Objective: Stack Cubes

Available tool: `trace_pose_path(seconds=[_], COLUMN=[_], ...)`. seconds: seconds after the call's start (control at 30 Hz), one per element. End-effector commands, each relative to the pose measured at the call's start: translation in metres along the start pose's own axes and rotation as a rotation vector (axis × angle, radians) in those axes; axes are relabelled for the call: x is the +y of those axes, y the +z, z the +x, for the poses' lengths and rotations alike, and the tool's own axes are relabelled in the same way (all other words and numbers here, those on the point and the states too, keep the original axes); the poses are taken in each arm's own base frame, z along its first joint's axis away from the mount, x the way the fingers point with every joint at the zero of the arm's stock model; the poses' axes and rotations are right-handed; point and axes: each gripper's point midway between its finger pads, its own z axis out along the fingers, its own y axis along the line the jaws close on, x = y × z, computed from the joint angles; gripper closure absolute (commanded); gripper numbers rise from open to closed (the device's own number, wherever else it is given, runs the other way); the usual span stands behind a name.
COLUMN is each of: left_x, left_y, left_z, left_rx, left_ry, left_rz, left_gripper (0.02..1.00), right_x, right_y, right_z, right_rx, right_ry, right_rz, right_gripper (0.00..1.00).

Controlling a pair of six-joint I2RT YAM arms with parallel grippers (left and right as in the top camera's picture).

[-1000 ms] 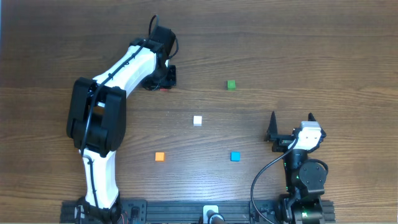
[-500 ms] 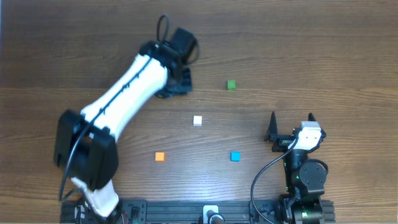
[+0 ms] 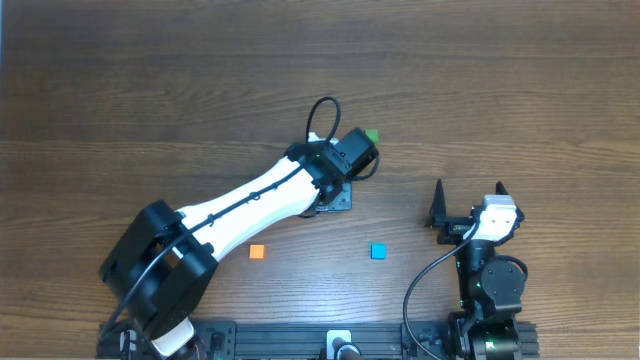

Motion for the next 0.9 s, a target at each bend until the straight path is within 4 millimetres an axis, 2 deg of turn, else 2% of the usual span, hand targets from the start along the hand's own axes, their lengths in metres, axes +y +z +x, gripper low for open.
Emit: trace_pose_path(seconds=[0.03, 0.3, 0.5, 0.9], left_x=[0.009, 0.014, 0.008, 0.015], left_y=[-0.004, -0.002, -0.002, 0.015], left_z=[-0.012, -0.017, -0.024, -0.022], left_rx=[-0.028, -0.030, -0.054, -0.028], left_ry=[-0.058, -0.064, -0.063, -0.069], left_rz=[-0.001, -0.009, 0.015, -0.024], left_gripper=[0.980, 0.980, 0.978, 0.974], right_x=[-0.003, -0.003, -0.003, -0.003], right_y=[0.000, 0.000, 0.000, 0.000], right_z=[0.002, 0.002, 0.002, 0.002], right_rx=[0.005, 0.005, 0.005, 0.005], right_ry=[0.005, 0.005, 0.005, 0.005], right_rz=[0.013, 0.013, 0.013, 0.013], right_gripper=[0.007, 0.007, 0.007, 0.007])
